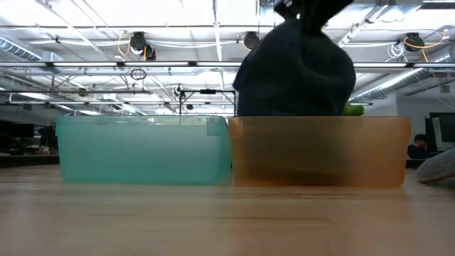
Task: Pick & Place hat
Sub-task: Put the left blue cap into the orange bin
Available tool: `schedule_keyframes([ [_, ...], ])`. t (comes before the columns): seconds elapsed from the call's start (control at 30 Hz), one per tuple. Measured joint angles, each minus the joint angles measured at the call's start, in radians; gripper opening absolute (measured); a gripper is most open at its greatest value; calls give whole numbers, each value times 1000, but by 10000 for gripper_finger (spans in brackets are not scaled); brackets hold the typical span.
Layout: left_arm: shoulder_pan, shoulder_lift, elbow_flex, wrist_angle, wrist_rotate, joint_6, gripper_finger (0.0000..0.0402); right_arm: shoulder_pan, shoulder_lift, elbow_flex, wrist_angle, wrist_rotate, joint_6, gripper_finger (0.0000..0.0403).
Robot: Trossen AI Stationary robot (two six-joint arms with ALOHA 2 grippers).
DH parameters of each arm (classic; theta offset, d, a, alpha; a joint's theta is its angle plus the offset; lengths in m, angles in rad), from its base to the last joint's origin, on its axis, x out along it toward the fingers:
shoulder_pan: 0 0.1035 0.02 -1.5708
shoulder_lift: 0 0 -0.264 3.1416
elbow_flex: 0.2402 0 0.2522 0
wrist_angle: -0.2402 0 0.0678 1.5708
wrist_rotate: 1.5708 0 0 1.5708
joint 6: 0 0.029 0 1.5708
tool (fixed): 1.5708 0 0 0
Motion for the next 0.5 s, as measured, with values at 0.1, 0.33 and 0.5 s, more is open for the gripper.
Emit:
schedule_keyframes([
  [0.1,0,0,0,0,0,0,269,-36,0,-64,54,0,-8,10],
  [0.33,0,0,0,0,0,-1,269,-142,0,-196,159,3,-14,10],
  [0.5,0,0,0,0,0,-3,269,-207,0,-295,267,3,-30,10],
])
